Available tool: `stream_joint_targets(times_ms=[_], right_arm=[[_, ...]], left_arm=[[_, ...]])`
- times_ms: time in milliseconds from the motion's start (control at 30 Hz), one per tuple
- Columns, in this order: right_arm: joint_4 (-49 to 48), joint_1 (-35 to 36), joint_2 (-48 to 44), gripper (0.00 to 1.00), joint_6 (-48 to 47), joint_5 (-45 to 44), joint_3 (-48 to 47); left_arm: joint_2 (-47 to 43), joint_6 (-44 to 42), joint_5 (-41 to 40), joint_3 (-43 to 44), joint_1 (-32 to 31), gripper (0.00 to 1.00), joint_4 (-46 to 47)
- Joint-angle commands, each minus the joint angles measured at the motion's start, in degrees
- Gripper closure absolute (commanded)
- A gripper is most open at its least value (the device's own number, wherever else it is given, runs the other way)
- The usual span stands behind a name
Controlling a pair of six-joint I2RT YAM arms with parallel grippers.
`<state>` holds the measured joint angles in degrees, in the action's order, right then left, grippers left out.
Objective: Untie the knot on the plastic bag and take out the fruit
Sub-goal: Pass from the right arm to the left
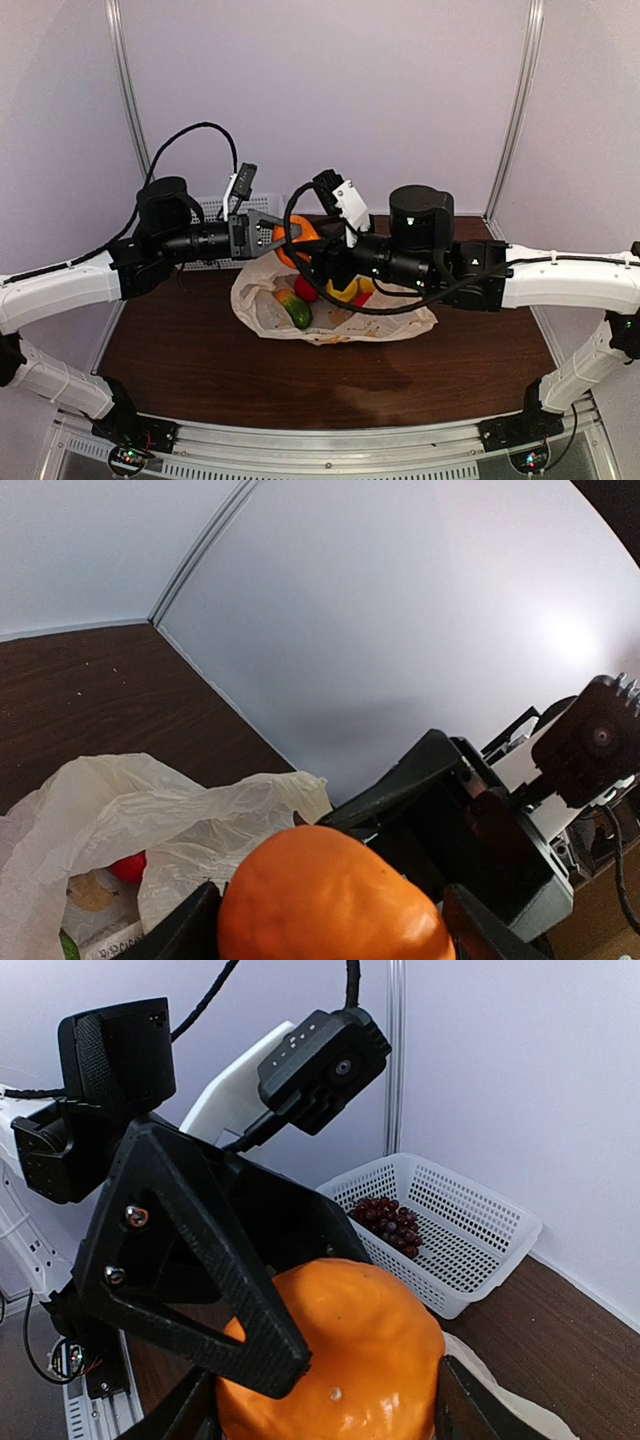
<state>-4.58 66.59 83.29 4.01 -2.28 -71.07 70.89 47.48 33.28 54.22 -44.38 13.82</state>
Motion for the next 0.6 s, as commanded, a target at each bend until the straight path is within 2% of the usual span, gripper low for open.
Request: stream_joint_targets(times_ms=[0, 67, 167, 333, 467, 567], right_arm=[[1.06, 0.62, 0.66, 0.45, -1.37, -2.08, -1.62], [1.06, 0.71, 0.71, 0.43, -1.31, -2.41, -1.55], [0.93, 0.77, 0.66, 0.37, -1.37, -2.70, -1.38], [0.18, 0.86, -0.61, 0.17, -0.90, -3.54, 0.07], [-0.82, 0.87, -3.10, 0.02, -0.14, -4.40, 2.46], [-1.17, 0.81, -5.01, 0.01, 0.27, -4.96, 4.12]], left_arm=[[0.32, 1.02, 1.52, -0.09, -0.53, 0.33, 4.33], [0.03, 1.03, 1.04, -0.46, -0.53, 0.40, 4.24], [-0.22, 1.10, 0.15, -0.67, -0.53, 0.46, 3.85], [-0.98, 0.85, -2.91, -0.41, -0.53, 0.50, 2.32], [-1.93, -2.91, -7.03, 2.52, 0.00, 0.52, -3.72], [-2.22, -6.43, -8.84, 5.63, 1.09, 0.52, -8.28]])
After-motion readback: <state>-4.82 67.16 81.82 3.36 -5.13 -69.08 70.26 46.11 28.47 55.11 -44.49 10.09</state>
